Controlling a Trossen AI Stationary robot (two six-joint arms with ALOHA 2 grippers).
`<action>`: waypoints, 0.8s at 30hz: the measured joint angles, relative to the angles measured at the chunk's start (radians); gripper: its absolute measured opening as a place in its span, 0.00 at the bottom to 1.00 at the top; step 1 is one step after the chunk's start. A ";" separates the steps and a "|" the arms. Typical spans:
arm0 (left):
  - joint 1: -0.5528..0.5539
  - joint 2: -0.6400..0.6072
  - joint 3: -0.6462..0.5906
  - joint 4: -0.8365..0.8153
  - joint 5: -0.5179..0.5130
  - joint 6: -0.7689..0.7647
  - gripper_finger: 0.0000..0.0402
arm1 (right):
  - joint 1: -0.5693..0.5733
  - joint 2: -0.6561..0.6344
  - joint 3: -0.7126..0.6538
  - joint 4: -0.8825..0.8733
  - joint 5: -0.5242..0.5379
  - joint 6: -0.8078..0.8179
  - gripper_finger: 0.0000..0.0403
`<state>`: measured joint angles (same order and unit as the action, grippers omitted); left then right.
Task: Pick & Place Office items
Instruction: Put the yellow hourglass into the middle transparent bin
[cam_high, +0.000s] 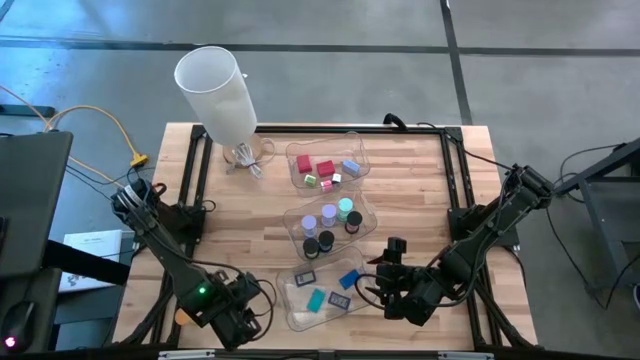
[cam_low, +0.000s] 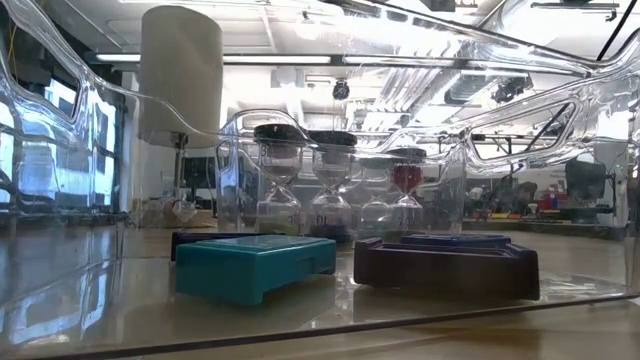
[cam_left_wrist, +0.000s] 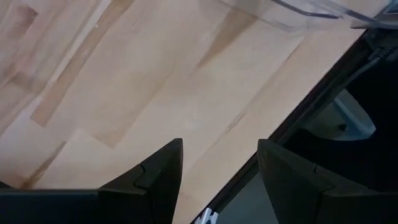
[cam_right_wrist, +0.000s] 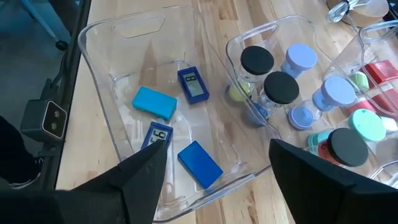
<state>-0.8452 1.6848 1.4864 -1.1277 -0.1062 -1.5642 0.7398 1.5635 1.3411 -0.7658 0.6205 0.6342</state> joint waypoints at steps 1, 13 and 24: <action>0.000 0.000 0.000 0.008 0.000 0.000 0.50 | 0.000 0.000 0.000 0.000 0.000 0.000 0.68; 0.019 0.000 0.000 0.124 -0.005 0.052 0.50 | 0.000 0.000 0.000 0.000 -0.002 0.027 0.68; 0.077 0.000 0.000 0.068 0.023 -0.173 0.50 | 0.000 0.000 0.000 0.000 -0.002 0.026 0.68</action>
<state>-0.7685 1.6848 1.4860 -1.0598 -0.0834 -1.7370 0.7398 1.5635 1.3411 -0.7660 0.6180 0.6607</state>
